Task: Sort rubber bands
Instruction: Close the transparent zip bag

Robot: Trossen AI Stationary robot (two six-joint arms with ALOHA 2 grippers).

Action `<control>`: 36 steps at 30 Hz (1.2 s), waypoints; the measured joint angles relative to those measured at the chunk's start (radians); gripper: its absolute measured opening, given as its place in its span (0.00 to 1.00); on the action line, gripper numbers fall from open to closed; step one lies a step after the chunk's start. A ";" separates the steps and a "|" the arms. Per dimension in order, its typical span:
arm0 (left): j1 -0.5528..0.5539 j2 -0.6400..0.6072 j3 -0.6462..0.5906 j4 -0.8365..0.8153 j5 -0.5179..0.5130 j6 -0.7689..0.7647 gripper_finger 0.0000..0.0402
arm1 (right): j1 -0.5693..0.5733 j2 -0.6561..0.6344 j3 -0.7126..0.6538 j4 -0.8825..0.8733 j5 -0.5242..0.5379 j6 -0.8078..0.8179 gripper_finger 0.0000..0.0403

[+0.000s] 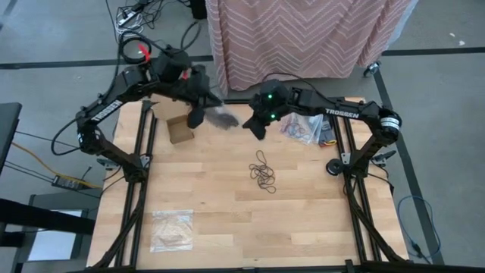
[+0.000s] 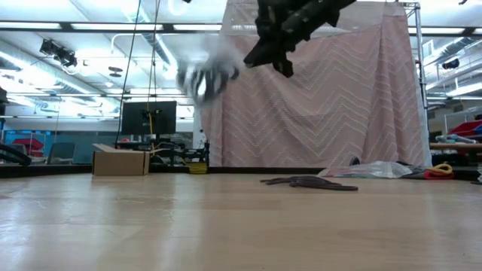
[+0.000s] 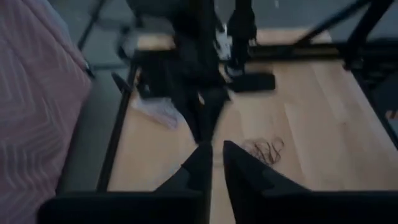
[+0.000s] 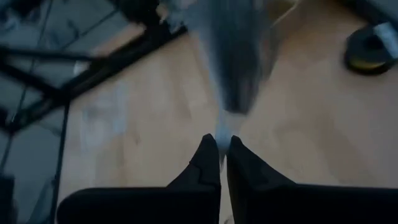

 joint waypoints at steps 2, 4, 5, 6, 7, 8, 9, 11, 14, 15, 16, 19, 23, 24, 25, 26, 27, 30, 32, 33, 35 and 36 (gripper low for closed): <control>0.000 0.009 -0.003 -0.011 -0.026 -0.003 0.19 | -0.011 -0.012 -0.023 0.011 -0.005 0.036 0.00; -0.002 0.010 -0.006 -0.022 -0.036 -0.025 0.23 | -0.017 -0.020 -0.065 0.007 0.000 0.056 0.00; -0.002 0.007 -0.005 -0.028 -0.039 -0.031 0.25 | -0.020 -0.029 -0.091 0.011 0.009 0.070 0.00; -0.001 0.003 -0.003 -0.038 -0.041 -0.043 0.27 | -0.023 -0.044 -0.121 0.026 0.013 0.088 0.00; -0.001 0.002 -0.003 -0.053 -0.042 -0.049 0.29 | -0.029 -0.065 -0.151 0.049 0.018 0.108 0.00; -0.001 0.002 -0.003 -0.069 -0.042 -0.052 0.30 | -0.035 -0.090 -0.185 0.070 0.021 0.129 0.00; 0.000 0.004 -0.003 -0.080 -0.044 -0.053 0.30 | -0.037 -0.113 -0.219 0.081 0.028 0.148 0.00; -0.001 0.008 -0.005 -0.096 -0.044 -0.053 0.31 | -0.046 -0.161 -0.302 0.102 0.057 0.184 0.00; -0.004 0.007 -0.005 -0.094 -0.043 -0.054 0.31 | -0.063 -0.243 -0.417 0.112 0.098 0.230 0.00; -0.004 0.007 -0.005 -0.092 -0.043 -0.054 0.31 | -0.073 -0.275 -0.452 0.116 0.109 0.244 0.00; -0.004 0.007 -0.005 -0.087 -0.043 -0.054 0.31 | -0.086 -0.302 -0.487 0.110 0.120 0.258 0.00; -0.004 0.008 -0.005 -0.079 -0.044 -0.055 0.32 | -0.120 -0.363 -0.582 0.066 0.177 0.308 0.00; -0.005 0.008 -0.005 -0.074 -0.044 -0.055 0.32 | -0.168 -0.437 -0.670 0.043 0.229 0.379 0.00; -0.005 0.008 -0.005 -0.070 -0.044 -0.055 0.32 | -0.177 -0.449 -0.688 0.034 0.242 0.394 0.00; -0.005 0.008 -0.005 -0.068 -0.044 -0.055 0.32 | -0.187 -0.461 -0.701 0.025 0.258 0.410 0.00; -0.005 0.008 -0.005 -0.066 -0.044 -0.055 0.32 | -0.196 -0.475 -0.708 0.017 0.269 0.422 0.00; -0.005 0.008 -0.005 -0.062 -0.044 -0.055 0.32 | -0.203 -0.490 -0.713 0.009 0.280 0.430 0.00; -0.005 0.008 -0.006 -0.055 -0.044 -0.055 0.32 | -0.221 -0.517 -0.715 -0.069 0.324 0.442 0.00; -0.005 0.008 -0.013 -0.050 -0.043 -0.055 0.32 | -0.231 -0.533 -0.717 -0.137 0.351 0.443 0.00; -0.005 0.007 -0.023 -0.044 -0.042 -0.056 0.32 | -0.234 -0.538 -0.716 -0.167 0.361 0.444 0.00; -0.005 0.008 -0.051 -0.051 -0.040 -0.058 0.32 | -0.239 -0.540 -0.716 -0.260 0.387 0.444 0.00; -0.005 0.008 -0.066 -0.054 -0.040 -0.060 0.32 | -0.239 -0.538 -0.716 -0.305 0.406 0.447 0.01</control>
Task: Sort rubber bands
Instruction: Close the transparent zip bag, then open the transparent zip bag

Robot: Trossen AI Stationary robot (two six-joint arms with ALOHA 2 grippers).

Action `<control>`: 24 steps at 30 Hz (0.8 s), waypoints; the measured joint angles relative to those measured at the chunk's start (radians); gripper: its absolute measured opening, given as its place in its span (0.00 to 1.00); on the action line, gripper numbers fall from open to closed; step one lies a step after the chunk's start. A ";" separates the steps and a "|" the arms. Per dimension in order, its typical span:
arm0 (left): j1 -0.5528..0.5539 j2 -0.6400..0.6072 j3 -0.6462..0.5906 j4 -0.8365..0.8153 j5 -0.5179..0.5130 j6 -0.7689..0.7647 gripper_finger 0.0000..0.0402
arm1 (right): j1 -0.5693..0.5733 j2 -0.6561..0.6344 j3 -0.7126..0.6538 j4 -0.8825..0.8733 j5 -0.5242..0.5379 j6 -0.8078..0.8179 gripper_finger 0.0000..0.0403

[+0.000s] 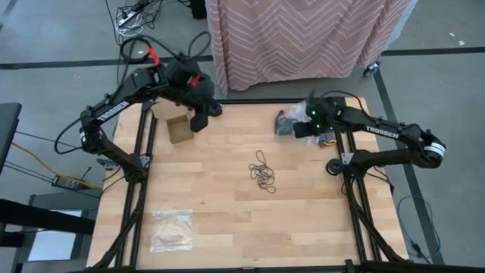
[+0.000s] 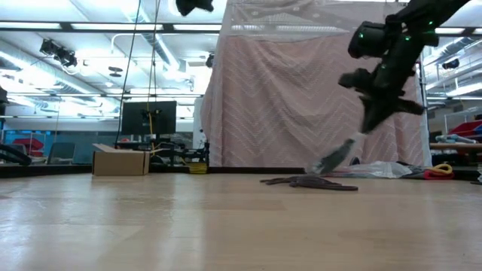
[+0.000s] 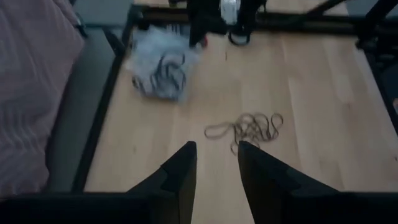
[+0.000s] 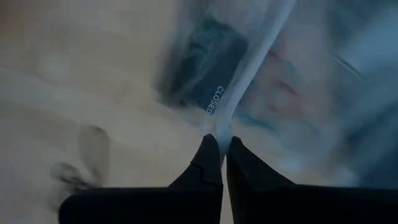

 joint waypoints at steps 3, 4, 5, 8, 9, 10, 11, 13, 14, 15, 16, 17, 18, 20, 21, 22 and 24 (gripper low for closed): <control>0.000 0.000 -0.057 0.003 0.001 -0.014 0.32 | 0.000 0.002 0.000 -0.090 0.035 0.023 0.06; -0.001 0.000 -0.079 0.004 0.004 -0.015 0.32 | 0.000 0.002 0.000 -0.108 0.036 0.023 0.08; -0.001 0.001 -0.098 0.004 0.009 -0.016 0.32 | 0.001 0.001 0.000 -0.115 0.036 0.023 0.10; -0.001 0.001 -0.152 0.008 0.023 -0.024 0.32 | 0.008 -0.002 0.000 -0.115 0.026 0.023 0.18; -0.001 0.001 -0.167 0.008 0.025 -0.029 0.32 | 0.012 -0.002 0.000 -0.115 0.020 0.023 0.21; -0.001 0.001 -0.181 0.005 0.027 -0.035 0.32 | 0.018 -0.003 0.000 -0.115 0.020 0.024 0.25; -0.001 0.001 -0.197 0.005 0.027 -0.041 0.32 | 0.024 -0.004 0.000 -0.114 0.016 0.024 0.28; -0.001 0.001 -0.220 -0.012 0.035 -0.049 0.32 | 0.041 -0.014 0.000 -0.088 0.008 0.020 0.35; -0.002 0.001 -0.229 -0.032 0.042 -0.053 0.32 | 0.050 -0.025 0.000 -0.054 -0.007 0.002 0.38; -0.004 0.000 -0.239 -0.054 0.044 -0.060 0.32 | 0.059 -0.040 0.000 0.000 -0.031 -0.027 0.42; -0.009 -0.004 -0.255 -0.075 0.044 -0.069 0.32 | 0.071 -0.054 0.000 0.068 -0.067 -0.052 0.45; -0.016 -0.017 -0.286 -0.084 0.046 -0.080 0.31 | 0.085 -0.069 0.000 0.147 -0.119 -0.078 0.47; -0.025 -0.040 -0.329 -0.083 0.048 -0.098 0.31 | 0.102 -0.080 0.000 0.231 -0.169 -0.093 0.49; -0.063 -0.113 -0.449 -0.030 0.066 -0.170 0.29 | 0.145 -0.086 0.003 0.379 -0.233 -0.088 0.50; -0.086 -0.165 -0.519 0.016 0.070 -0.222 0.28 | 0.170 -0.085 0.003 0.431 -0.246 -0.082 0.50; -0.111 -0.221 -0.591 0.058 0.068 -0.284 0.27 | 0.198 -0.081 0.003 0.470 -0.255 -0.080 0.50; -0.176 -0.328 -0.728 0.121 0.038 -0.433 0.24 | 0.264 -0.065 0.003 0.562 -0.266 -0.080 0.47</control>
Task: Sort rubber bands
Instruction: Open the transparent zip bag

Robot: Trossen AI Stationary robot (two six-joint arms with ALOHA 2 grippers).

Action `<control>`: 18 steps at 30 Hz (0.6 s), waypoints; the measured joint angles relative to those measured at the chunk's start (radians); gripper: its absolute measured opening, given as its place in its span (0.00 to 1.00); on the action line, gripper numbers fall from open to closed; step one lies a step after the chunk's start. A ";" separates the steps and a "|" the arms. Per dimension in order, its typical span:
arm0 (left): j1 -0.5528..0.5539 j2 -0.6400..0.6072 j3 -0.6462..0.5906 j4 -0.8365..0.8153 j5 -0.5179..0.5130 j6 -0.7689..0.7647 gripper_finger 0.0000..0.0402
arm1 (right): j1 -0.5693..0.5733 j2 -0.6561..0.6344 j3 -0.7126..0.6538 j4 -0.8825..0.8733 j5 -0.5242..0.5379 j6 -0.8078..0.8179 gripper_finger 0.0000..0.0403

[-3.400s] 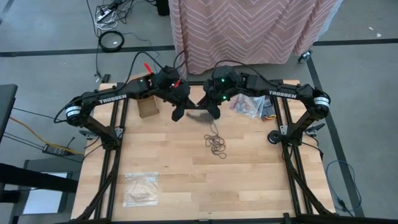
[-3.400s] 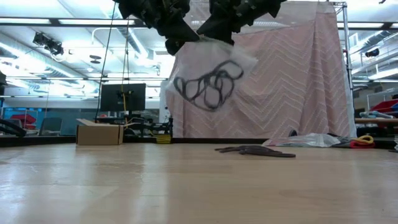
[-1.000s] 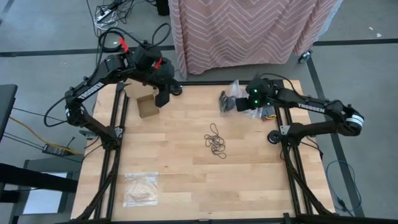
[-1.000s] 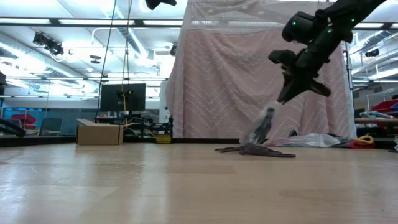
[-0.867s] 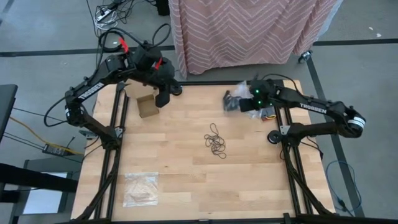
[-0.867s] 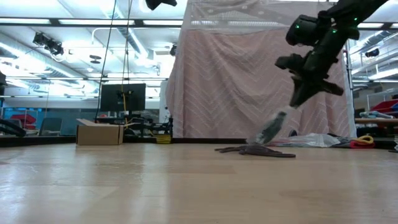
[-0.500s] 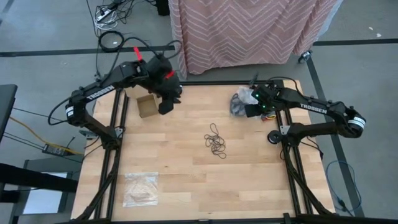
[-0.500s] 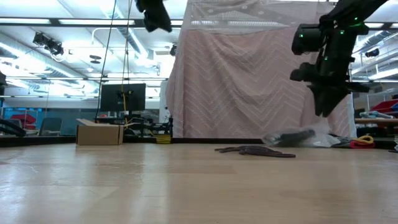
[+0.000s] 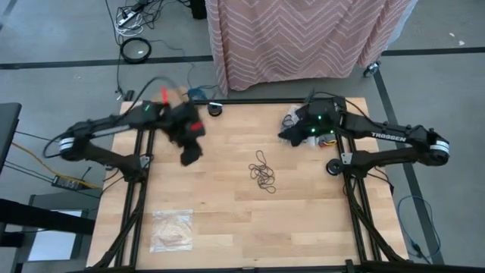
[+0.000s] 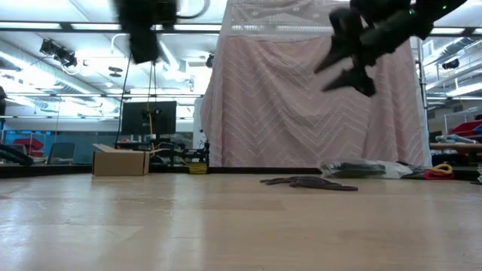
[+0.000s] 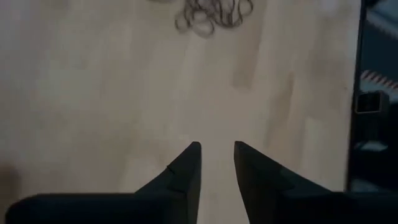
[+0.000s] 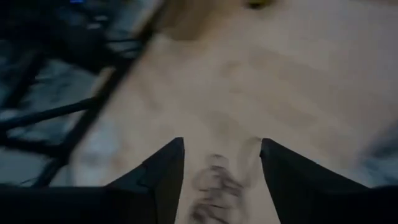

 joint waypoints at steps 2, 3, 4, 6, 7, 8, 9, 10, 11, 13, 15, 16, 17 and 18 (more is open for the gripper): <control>-0.080 -0.091 -0.115 0.038 -0.023 -0.168 0.22 | 0.070 0.014 0.000 0.060 -0.014 -0.001 0.44; -0.129 -0.129 -0.167 0.047 -0.023 -0.244 0.21 | 0.104 0.025 0.000 0.093 -0.024 -0.002 0.43; -0.180 -0.159 -0.213 0.058 -0.022 -0.312 0.20 | 0.138 0.034 0.000 0.120 -0.030 -0.005 0.41; -0.285 -0.199 -0.292 0.088 -0.021 -0.422 0.18 | 0.205 0.050 0.000 0.127 -0.042 -0.015 0.38; -0.333 -0.210 -0.325 0.102 -0.025 -0.464 0.18 | 0.236 0.060 0.000 0.129 -0.048 -0.020 0.37; -0.376 -0.214 -0.359 0.124 -0.030 -0.504 0.17 | 0.266 0.071 0.000 0.125 -0.051 -0.024 0.36; -0.418 -0.213 -0.388 0.152 -0.037 -0.537 0.17 | 0.294 0.079 -0.001 0.114 -0.052 -0.027 0.35; -0.456 -0.210 -0.421 0.199 -0.041 -0.566 0.17 | 0.319 0.089 -0.001 0.110 -0.054 -0.027 0.34; -0.493 -0.205 -0.452 0.244 -0.042 -0.592 0.17 | 0.342 0.100 -0.001 0.111 -0.056 -0.028 0.33; -0.552 -0.181 -0.511 0.333 -0.045 -0.644 0.17 | 0.381 0.116 -0.001 0.109 -0.054 -0.027 0.32; -0.602 -0.144 -0.555 0.400 -0.072 -0.698 0.17 | 0.412 0.133 -0.001 0.117 -0.051 -0.026 0.32; -0.623 -0.127 -0.572 0.416 -0.089 -0.721 0.17 | 0.424 0.140 -0.001 0.114 -0.051 -0.026 0.32; -0.642 -0.102 -0.587 0.439 -0.107 -0.736 0.17 | 0.436 0.148 -0.001 0.113 -0.050 -0.026 0.32; -0.659 -0.075 -0.598 0.477 -0.120 -0.744 0.17 | 0.445 0.157 -0.001 0.114 -0.051 -0.024 0.32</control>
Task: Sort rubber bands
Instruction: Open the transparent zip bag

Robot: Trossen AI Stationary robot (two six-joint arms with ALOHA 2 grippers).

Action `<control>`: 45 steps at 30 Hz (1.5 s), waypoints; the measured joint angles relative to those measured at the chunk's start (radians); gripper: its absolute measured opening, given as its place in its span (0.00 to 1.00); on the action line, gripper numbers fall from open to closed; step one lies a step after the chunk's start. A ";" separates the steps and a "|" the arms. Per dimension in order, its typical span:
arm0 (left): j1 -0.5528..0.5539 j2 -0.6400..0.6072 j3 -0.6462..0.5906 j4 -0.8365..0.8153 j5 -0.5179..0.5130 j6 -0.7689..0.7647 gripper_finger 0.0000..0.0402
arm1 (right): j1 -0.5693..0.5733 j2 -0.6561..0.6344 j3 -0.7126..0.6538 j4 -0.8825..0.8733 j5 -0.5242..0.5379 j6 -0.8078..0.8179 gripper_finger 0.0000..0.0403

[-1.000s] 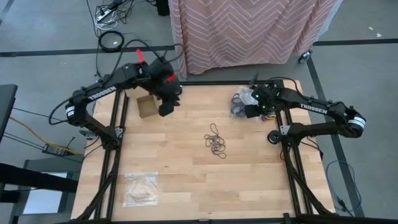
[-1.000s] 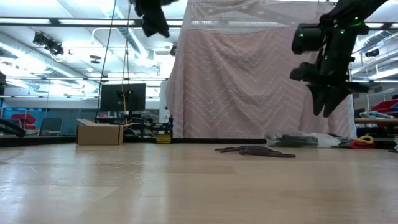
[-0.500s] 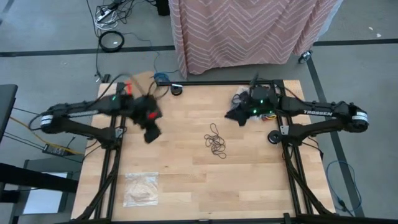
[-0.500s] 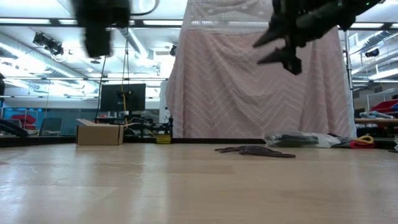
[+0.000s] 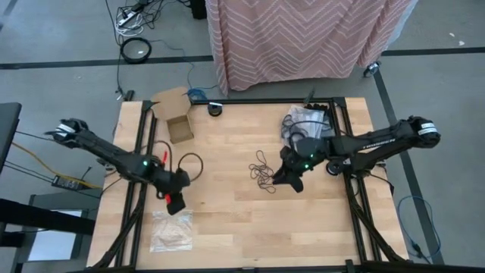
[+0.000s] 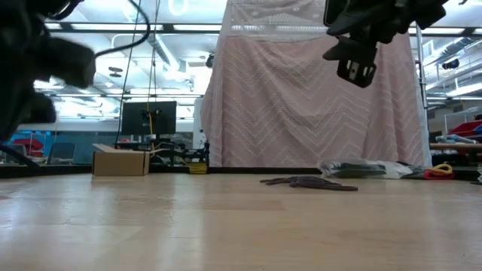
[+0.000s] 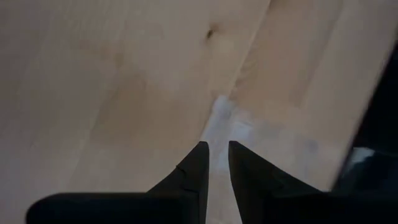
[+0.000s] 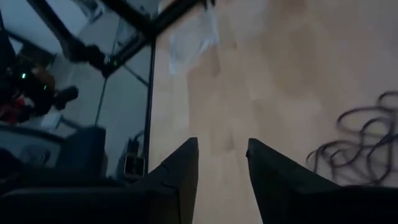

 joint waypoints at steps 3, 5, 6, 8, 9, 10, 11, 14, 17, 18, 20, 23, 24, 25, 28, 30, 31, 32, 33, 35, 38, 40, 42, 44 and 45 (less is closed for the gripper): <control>-0.041 0.080 -0.013 0.054 -0.038 -0.017 0.17 | 0.016 0.018 0.000 -0.001 0.001 0.007 0.32; -0.065 0.141 -0.013 0.121 -0.037 -0.018 0.17 | 0.025 0.025 0.000 -0.004 0.003 0.007 0.32; -0.077 0.165 -0.013 0.150 -0.037 -0.018 0.17 | 0.026 0.028 0.000 0.004 0.004 0.007 0.32; -0.106 0.217 -0.013 0.232 -0.032 -0.017 0.17 | 0.026 0.030 0.000 -0.008 0.004 0.007 0.32; -0.120 0.248 -0.011 0.266 -0.029 -0.018 0.17 | 0.026 0.032 0.000 -0.001 0.004 0.007 0.32; -0.133 0.278 -0.012 0.287 -0.024 -0.020 0.17 | 0.026 0.033 0.000 0.002 0.004 0.007 0.32; -0.146 0.305 -0.008 0.308 -0.014 -0.031 0.17 | 0.026 0.033 0.000 -0.005 0.005 0.007 0.32; -0.172 0.397 0.011 0.335 0.020 -0.119 0.17 | 0.026 0.034 0.000 -0.003 0.011 0.010 0.32; -0.176 0.446 0.034 0.339 0.039 -0.237 0.11 | 0.026 0.033 0.000 -0.004 0.010 0.025 0.32; -0.176 0.450 0.037 0.345 0.029 -0.254 0.07 | 0.026 0.033 0.000 -0.003 0.007 0.032 0.32; -0.164 0.458 0.055 0.357 -0.018 -0.274 0.02 | 0.026 0.033 0.000 -0.003 -0.002 0.033 0.31; -0.119 0.450 0.087 0.332 -0.130 -0.273 0.01 | 0.026 0.033 0.000 -0.001 -0.013 0.033 0.31; -0.102 0.451 0.100 0.324 -0.156 -0.270 0.01 | 0.026 0.033 0.000 0.000 -0.021 0.034 0.31; -0.086 0.450 0.118 0.318 -0.181 -0.258 0.01 | 0.026 0.033 0.000 0.000 -0.032 0.039 0.31; -0.031 0.442 0.185 0.275 -0.232 -0.196 0.01 | 0.019 0.033 0.000 0.033 -0.071 0.072 0.31; 0.011 0.441 0.259 0.260 -0.272 -0.130 0.01 | 0.016 0.033 0.001 0.065 -0.093 0.088 0.31; 0.035 0.439 0.299 0.232 -0.285 -0.087 0.01 | 0.012 0.033 0.007 0.071 -0.096 0.091 0.31; 0.060 0.438 0.340 0.197 -0.298 -0.035 0.00 | 0.007 0.033 0.015 0.076 -0.098 0.091 0.31; 0.083 0.439 0.380 0.173 -0.304 0.022 0.00 | 0.002 0.033 0.024 0.081 -0.100 0.086 0.31; 0.137 0.439 0.465 0.138 -0.319 0.138 0.00 | -0.017 0.033 0.048 0.079 -0.111 0.072 0.31; 0.225 0.438 0.590 0.066 -0.323 0.298 0.00 | -0.058 0.033 0.092 0.052 -0.114 0.036 0.31; 0.284 0.438 0.663 0.008 -0.323 0.391 0.00 | -0.094 0.033 0.127 0.028 -0.114 0.015 0.31; 0.342 0.438 0.727 -0.010 -0.320 0.485 0.00 | -0.136 0.033 0.164 -0.013 -0.114 -0.002 0.31; 0.400 0.438 0.779 -0.028 -0.320 0.584 0.00 | -0.181 0.033 0.194 -0.050 -0.112 -0.016 0.31; 0.429 0.438 0.803 -0.039 -0.318 0.635 0.00 | -0.205 0.033 0.207 -0.076 -0.112 -0.020 0.31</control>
